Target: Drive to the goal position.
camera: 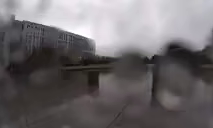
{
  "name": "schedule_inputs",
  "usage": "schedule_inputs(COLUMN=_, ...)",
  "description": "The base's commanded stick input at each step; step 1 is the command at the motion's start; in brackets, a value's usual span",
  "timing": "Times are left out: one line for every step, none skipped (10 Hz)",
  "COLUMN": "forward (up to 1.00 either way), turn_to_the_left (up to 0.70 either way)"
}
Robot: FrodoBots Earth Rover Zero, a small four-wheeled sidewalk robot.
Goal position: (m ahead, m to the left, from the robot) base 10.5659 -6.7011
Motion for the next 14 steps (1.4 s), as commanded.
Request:
schedule_inputs(forward=1.0, turn_to_the_left=0.0)
schedule_inputs(forward=1.0, turn_to_the_left=0.0)
schedule_inputs(forward=1.0, turn_to_the_left=0.0)
schedule_inputs(forward=1.0, turn_to_the_left=0.0)
schedule_inputs(forward=1.0, turn_to_the_left=-0.38)
schedule_inputs(forward=1.0, turn_to_the_left=-0.4)
schedule_inputs(forward=1.0, turn_to_the_left=-0.26)
schedule_inputs(forward=1.0, turn_to_the_left=-0.05)
schedule_inputs(forward=1.0, turn_to_the_left=0.0)
schedule_inputs(forward=1.0, turn_to_the_left=0.0)
schedule_inputs(forward=1.0, turn_to_the_left=0.0)
schedule_inputs(forward=1.0, turn_to_the_left=0.0)
schedule_inputs(forward=1.0, turn_to_the_left=0.0)
schedule_inputs(forward=1.0, turn_to_the_left=0.0)
